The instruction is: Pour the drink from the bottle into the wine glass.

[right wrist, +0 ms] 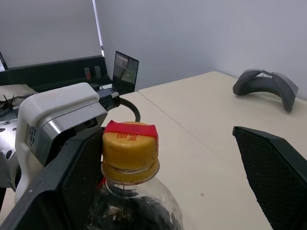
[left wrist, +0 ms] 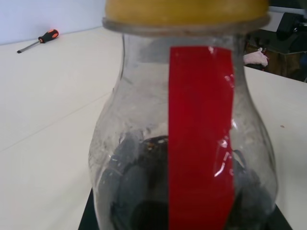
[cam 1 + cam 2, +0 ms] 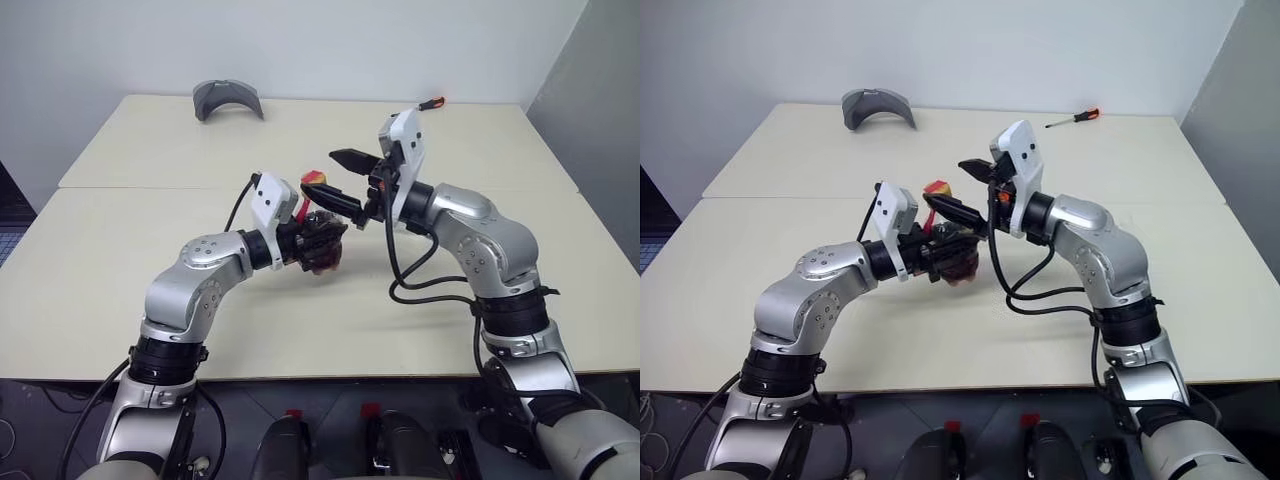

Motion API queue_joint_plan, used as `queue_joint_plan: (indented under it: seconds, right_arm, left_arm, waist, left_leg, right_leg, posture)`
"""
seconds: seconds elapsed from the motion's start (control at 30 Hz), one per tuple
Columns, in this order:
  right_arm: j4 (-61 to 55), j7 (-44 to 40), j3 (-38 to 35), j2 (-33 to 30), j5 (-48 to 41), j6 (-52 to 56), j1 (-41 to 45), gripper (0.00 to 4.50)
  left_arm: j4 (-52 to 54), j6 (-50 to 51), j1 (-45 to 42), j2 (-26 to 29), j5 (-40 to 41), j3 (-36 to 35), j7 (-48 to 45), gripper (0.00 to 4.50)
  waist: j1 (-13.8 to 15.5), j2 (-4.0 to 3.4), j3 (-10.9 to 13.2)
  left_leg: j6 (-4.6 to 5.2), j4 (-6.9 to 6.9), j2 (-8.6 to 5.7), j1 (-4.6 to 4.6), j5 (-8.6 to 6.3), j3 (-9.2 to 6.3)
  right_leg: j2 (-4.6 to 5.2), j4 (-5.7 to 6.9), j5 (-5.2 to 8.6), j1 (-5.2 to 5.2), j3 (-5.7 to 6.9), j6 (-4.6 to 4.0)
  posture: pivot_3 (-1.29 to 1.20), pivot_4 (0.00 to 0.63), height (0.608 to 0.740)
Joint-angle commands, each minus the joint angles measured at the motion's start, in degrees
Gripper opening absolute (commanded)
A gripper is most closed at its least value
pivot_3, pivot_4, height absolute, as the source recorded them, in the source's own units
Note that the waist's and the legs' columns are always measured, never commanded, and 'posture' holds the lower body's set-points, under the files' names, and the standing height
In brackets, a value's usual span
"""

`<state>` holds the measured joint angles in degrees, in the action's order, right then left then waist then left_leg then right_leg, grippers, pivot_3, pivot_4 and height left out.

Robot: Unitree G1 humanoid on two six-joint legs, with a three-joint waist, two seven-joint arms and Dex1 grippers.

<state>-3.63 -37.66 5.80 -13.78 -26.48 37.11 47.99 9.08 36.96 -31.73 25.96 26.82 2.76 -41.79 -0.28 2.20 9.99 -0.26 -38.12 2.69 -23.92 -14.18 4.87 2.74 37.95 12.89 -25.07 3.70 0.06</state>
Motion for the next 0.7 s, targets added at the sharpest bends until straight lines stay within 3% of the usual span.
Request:
queue_joint_plan:
  seconds: [0.03, 0.7]
  right_arm:
    - [-0.72, 0.58, -1.94, -2.08, 1.28, -1.28, 0.29, 4.5]
    - [-2.94, -0.69, -5.45, -7.97, -0.95, 0.88, -3.04, 4.5]
  left_arm:
    - [2.23, -1.37, -1.56, -0.12, 0.8, -1.5, -0.19, 1.34]
    - [2.9, -0.88, -0.97, 0.09, 0.88, -1.81, -0.26, 1.34]
  waist:
    - [0.0, 0.0, 0.0]
    - [-0.02, 0.0, 0.0]
  left_leg:
    - [0.0, 0.0, 0.0, 0.0, 0.0, 0.0]
    - [0.0, 0.01, 0.0, 0.0, 0.0, 0.01]
  right_leg:
    - [0.0, 0.0, 0.0, 0.0, 0.0, 0.0]
    - [-0.01, 0.0, 0.01, -0.01, -0.01, 0.01]
  posture:
    - [0.0, 0.15, 0.74]
    - [0.0, 0.15, 0.74]
